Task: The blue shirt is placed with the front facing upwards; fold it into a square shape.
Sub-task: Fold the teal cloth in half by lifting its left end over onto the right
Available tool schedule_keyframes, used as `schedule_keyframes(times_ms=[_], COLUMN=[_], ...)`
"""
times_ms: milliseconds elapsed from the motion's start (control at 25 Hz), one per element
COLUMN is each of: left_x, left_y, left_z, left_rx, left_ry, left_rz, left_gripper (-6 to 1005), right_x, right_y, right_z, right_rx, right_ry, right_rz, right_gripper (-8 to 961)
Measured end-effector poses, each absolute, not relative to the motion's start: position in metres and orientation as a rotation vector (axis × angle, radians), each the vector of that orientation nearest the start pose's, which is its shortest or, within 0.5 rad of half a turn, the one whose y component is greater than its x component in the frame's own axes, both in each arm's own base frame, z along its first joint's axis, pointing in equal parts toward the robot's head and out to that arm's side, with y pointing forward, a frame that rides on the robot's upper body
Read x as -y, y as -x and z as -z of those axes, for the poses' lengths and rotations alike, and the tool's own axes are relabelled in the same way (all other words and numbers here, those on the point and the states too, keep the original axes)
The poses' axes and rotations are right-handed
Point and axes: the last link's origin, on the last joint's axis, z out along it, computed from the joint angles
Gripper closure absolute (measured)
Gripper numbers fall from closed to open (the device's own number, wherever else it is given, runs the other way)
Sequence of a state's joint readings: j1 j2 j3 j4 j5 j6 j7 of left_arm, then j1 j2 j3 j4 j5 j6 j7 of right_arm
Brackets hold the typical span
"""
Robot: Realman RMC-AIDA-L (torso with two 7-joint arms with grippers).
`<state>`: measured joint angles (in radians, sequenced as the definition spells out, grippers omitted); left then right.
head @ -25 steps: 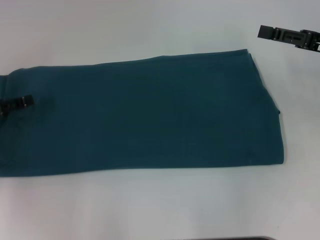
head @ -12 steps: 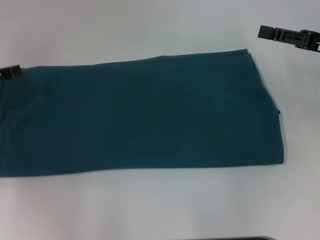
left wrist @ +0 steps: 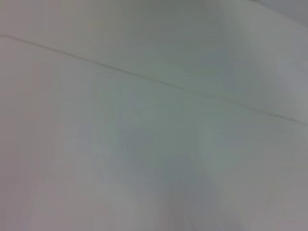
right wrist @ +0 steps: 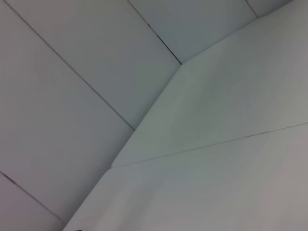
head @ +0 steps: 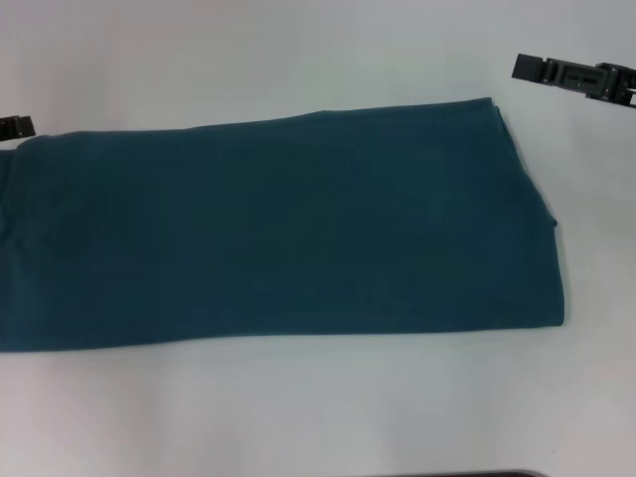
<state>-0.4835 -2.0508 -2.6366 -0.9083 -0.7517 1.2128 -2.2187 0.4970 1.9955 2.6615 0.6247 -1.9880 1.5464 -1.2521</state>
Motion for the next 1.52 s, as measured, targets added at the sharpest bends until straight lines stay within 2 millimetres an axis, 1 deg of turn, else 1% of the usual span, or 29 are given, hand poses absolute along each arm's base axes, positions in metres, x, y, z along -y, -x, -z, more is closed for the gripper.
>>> schedule_keyframes(times_ms=[160, 440, 760, 1120, 1280, 1520], left_x=[-0.362, -0.365, -0.362, -0.357, -0.354, -0.353], left_y=[0.353, 0.360, 0.365, 0.371, 0.374, 0.374], left_z=[-0.081, -0.082, -0.079, -0.080, -0.078, -0.077], left_rx=[1.487, 1.488, 1.508, 1.551, 1.572, 1.587], left_ry=[1.902, 1.866, 1.869, 1.869, 1.867, 1.877], left_rz=[0.323, 0.307, 0.279, 0.263, 0.226, 0.214], left_gripper=[124, 125, 125, 125, 125, 125], right_x=[-0.337, -0.337, -0.337, -0.337, -0.337, -0.338], right_y=[-0.301, -0.301, -0.301, -0.301, -0.301, -0.301], right_z=[-0.057, -0.057, -0.057, -0.057, -0.057, -0.057], right_rx=[-1.376, -1.387, -1.396, -1.397, -1.398, -1.397], right_ry=[2.293, 2.290, 2.286, 2.284, 2.284, 2.283], right_rz=[-0.922, -0.923, -0.925, -0.928, -0.928, -0.928], right_gripper=[236, 236, 236, 236, 236, 236])
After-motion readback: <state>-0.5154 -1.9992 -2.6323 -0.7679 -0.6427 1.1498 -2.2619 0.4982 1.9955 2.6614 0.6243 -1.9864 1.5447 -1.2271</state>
